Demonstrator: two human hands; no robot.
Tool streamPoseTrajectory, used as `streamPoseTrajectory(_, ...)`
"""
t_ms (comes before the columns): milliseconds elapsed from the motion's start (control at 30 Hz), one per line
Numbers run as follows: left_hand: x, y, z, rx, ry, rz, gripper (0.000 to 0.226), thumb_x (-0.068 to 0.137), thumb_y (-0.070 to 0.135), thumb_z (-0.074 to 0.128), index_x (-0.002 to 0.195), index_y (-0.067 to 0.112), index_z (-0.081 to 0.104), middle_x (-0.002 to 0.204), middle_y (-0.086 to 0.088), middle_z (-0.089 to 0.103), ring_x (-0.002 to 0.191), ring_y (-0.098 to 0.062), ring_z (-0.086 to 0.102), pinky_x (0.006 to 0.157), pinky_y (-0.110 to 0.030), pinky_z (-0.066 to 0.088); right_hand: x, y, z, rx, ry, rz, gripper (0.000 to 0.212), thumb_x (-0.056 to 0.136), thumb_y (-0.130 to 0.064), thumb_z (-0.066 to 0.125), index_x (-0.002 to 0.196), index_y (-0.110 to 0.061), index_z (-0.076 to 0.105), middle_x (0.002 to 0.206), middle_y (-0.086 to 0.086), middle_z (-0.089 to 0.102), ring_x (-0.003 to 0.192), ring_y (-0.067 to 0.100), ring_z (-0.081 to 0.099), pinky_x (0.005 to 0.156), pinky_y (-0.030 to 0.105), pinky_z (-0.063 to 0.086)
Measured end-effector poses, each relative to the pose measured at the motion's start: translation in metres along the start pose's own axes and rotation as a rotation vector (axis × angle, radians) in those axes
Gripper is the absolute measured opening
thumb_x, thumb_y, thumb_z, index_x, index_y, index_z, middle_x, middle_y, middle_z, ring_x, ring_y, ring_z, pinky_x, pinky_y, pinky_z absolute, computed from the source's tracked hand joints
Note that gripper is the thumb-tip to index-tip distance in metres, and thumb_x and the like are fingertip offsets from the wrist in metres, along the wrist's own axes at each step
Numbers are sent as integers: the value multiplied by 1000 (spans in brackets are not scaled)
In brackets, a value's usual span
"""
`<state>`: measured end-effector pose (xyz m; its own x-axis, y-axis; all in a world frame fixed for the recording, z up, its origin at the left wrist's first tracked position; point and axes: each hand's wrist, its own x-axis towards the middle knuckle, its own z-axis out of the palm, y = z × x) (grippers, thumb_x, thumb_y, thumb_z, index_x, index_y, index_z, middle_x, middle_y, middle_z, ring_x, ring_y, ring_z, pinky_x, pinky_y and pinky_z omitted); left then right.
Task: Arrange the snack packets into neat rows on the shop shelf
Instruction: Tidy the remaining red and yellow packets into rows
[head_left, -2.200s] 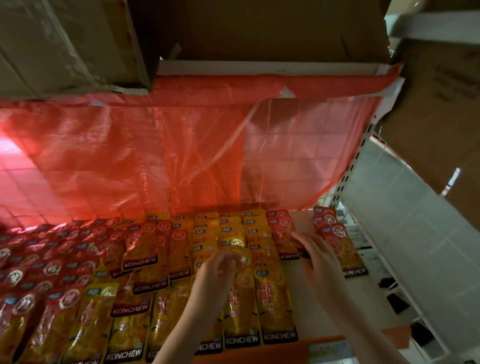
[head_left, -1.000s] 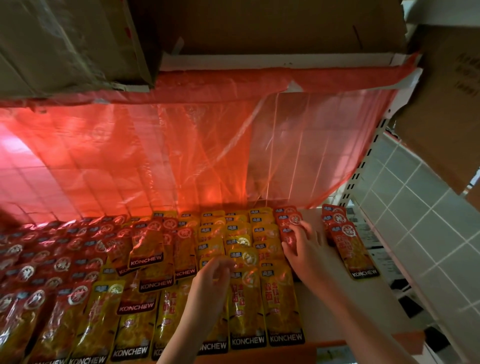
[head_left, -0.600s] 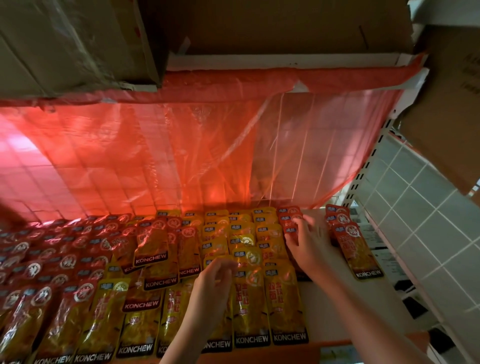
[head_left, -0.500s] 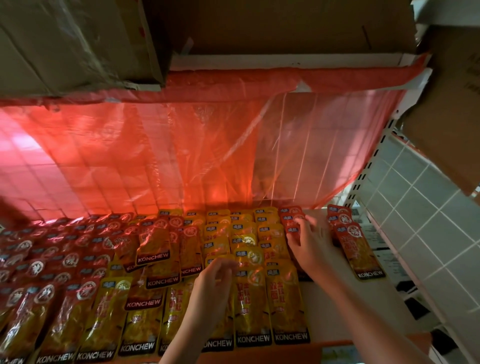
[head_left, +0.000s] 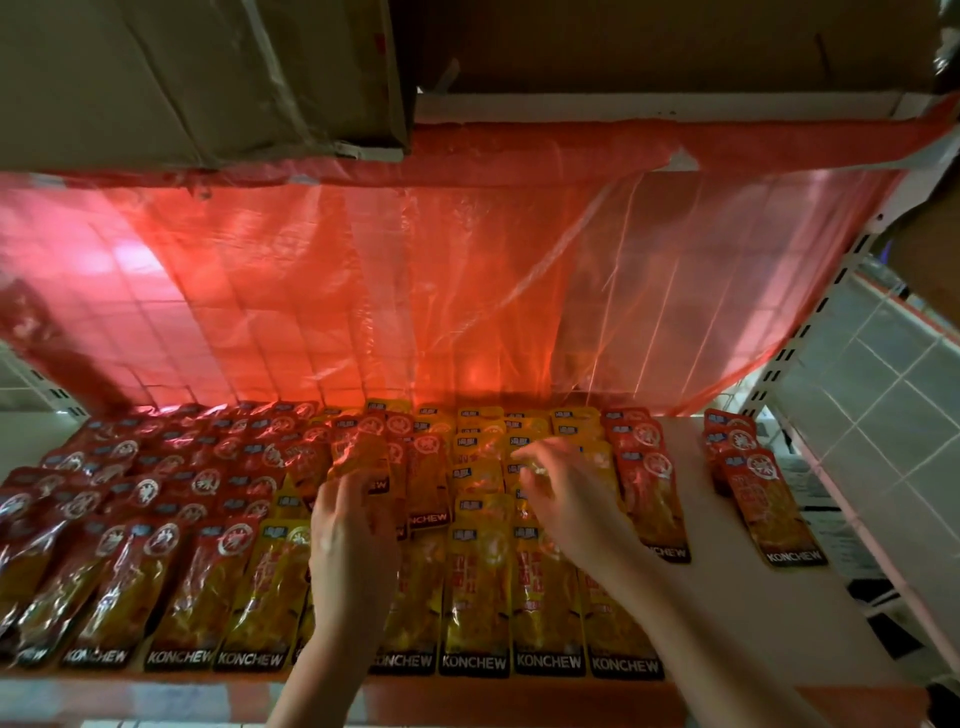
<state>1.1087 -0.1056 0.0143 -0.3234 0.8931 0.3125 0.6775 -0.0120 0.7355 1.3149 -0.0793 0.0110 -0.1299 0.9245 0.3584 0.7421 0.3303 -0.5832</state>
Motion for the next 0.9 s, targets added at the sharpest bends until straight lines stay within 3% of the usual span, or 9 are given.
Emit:
streamPoseTrajectory(67, 8, -5, -8, 35, 65, -91, 37, 85, -3, 53, 119, 12, 51, 121, -12, 47, 113, -30, 44, 80, -43, 45, -2, -17, 17, 65, -56, -36, 21, 94, -17, 52, 114, -14, 59, 114, -6, 53, 100, 1, 52, 85, 9, 41)
streamPoseTrajectory(167, 25, -14, -19, 74, 48, -199, 32, 91, 17, 56, 120, 9, 47, 122, -18, 45, 115, -36, 43, 83, -49, 43, -3, -38, 41, 112, -103, -87, 21, 94, -17, 52, 113, -15, 59, 115, -5, 53, 105, 1, 50, 89, 8, 37)
streamPoseTrajectory(367, 41, -22, -23, 122, -109, -258, 38, 89, 31, 60, 116, 6, 51, 112, -16, 55, 104, -31, 51, 79, -36, 40, -3, -64, 68, 145, -127, -125, 27, 95, -16, 49, 121, -16, 56, 119, -6, 50, 110, 3, 47, 95, 17, 42)
streamPoseTrajectory(533, 46, -25, -22, 118, -153, -250, 37, 85, 24, 66, 118, 11, 54, 108, -8, 64, 91, -21, 58, 65, -26, 39, 3, -73, 79, 183, -178, -56, 27, 98, -21, 45, 124, -16, 53, 118, -6, 50, 103, 2, 50, 87, 15, 47)
streamPoseTrajectory(667, 45, -25, -24, 66, -150, -218, 40, 89, 16, 61, 128, 11, 54, 114, -8, 64, 96, -21, 61, 72, -30, 50, 3, -73, 81, 232, -180, 5, 25, 98, -24, 45, 122, -19, 52, 115, -10, 50, 100, -3, 50, 86, 13, 46)
streamPoseTrajectory(733, 42, -21, -28, -24, -121, -210, 39, 89, 11, 60, 127, 10, 55, 111, -5, 65, 89, -16, 62, 72, -28, 53, 3, -71, 79, 250, -153, 57, 26, 98, -27, 45, 123, -22, 50, 114, -15, 50, 101, -11, 45, 89, 7, 39)
streamPoseTrajectory(833, 36, -12, -34, -155, -91, -184, 31, 88, 8, 61, 119, 8, 61, 94, 4, 64, 70, -3, 60, 59, -19, 50, -1, -70, 73, 345, -131, 129, 27, 96, -32, 47, 122, -27, 49, 114, -19, 52, 105, -9, 49, 93, 19, 46)
streamPoseTrajectory(900, 32, -5, -36, -255, -111, -189, 28, 87, 7, 62, 114, 10, 65, 89, 6, 67, 69, -12, 65, 62, -33, 57, -4, -71, 66, 477, -166, 180, 30, 95, -40, 48, 122, -29, 48, 118, -17, 54, 107, -6, 52, 88, 25, 52)
